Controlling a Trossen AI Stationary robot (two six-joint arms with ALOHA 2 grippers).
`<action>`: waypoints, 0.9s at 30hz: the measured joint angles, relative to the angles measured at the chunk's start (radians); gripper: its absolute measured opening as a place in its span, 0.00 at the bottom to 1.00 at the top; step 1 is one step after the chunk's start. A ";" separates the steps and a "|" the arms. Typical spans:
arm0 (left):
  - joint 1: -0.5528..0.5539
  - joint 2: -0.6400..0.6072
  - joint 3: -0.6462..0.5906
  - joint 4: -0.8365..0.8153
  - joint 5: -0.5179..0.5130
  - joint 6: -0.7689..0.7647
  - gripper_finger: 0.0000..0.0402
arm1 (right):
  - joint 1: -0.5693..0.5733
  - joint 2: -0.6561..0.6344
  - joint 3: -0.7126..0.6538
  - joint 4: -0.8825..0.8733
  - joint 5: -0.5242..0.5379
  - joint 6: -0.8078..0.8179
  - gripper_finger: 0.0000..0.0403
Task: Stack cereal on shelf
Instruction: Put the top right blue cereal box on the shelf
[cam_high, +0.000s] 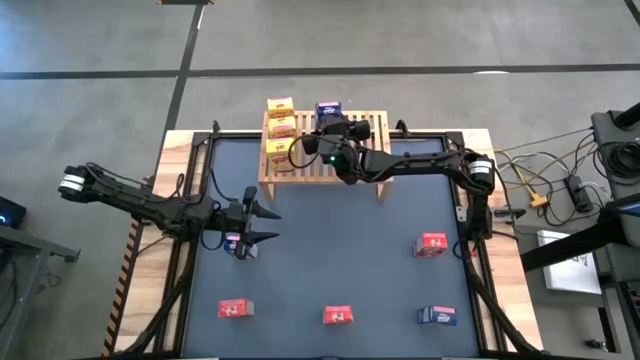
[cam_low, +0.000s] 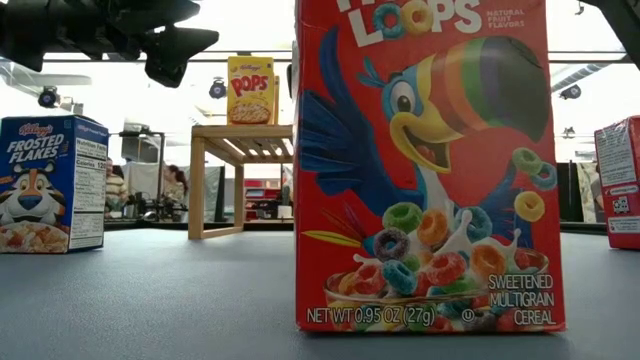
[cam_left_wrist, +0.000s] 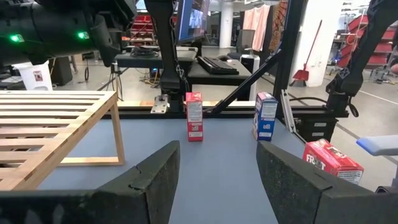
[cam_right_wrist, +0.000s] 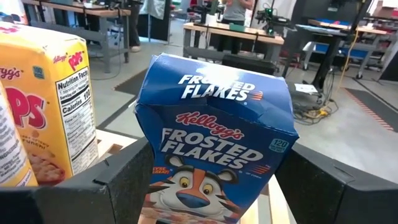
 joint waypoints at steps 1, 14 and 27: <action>0.000 0.000 0.000 0.000 0.000 0.000 0.49 | 0.000 0.000 0.000 0.000 -0.001 0.000 0.73; 0.000 0.000 0.000 0.000 -0.003 0.000 0.49 | 0.000 0.000 -0.001 -0.001 -0.007 -0.007 0.73; 0.000 0.000 0.000 0.000 -0.003 0.000 0.49 | 0.001 -0.001 -0.002 -0.013 -0.012 -0.008 0.79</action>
